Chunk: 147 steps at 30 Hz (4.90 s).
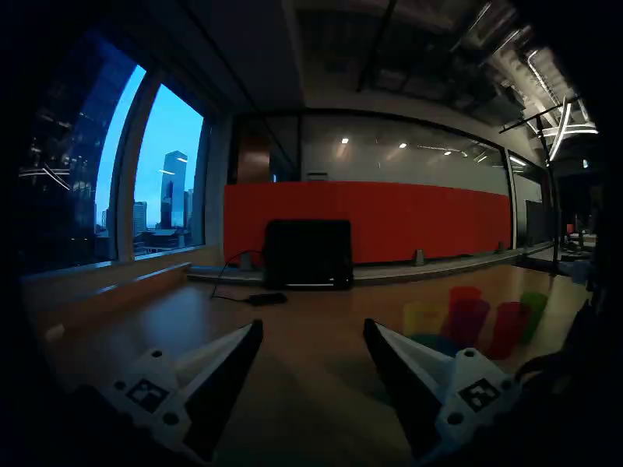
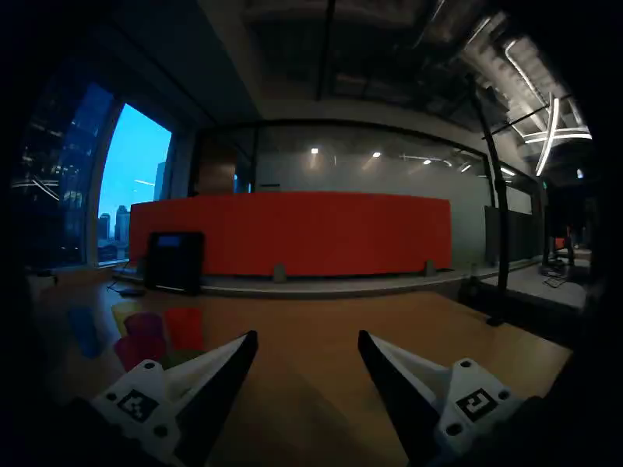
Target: Pour water
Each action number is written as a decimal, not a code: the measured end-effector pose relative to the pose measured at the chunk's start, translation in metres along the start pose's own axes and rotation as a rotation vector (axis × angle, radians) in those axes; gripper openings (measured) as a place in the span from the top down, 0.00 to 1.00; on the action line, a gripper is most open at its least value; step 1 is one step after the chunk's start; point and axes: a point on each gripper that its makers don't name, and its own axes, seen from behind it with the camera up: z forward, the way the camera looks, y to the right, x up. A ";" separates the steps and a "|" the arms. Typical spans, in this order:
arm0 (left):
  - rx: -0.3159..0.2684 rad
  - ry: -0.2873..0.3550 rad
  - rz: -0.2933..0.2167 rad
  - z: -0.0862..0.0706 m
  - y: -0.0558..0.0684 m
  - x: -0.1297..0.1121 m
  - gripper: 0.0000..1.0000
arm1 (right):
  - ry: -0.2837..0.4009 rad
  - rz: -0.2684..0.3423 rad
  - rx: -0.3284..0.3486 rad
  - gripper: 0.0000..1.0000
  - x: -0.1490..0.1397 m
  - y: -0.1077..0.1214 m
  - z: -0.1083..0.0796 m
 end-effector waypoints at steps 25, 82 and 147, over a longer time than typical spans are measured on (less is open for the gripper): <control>0.000 0.000 0.000 0.000 0.001 0.000 0.04 | 0.000 0.000 0.000 0.00 0.000 -0.001 0.000; -0.011 -0.002 -0.004 0.007 -0.004 0.074 0.04 | -0.028 -0.055 0.003 0.00 0.069 -0.001 0.011; -0.453 -0.040 0.047 0.026 0.060 0.227 0.04 | -0.010 0.002 0.544 0.00 0.251 -0.075 0.000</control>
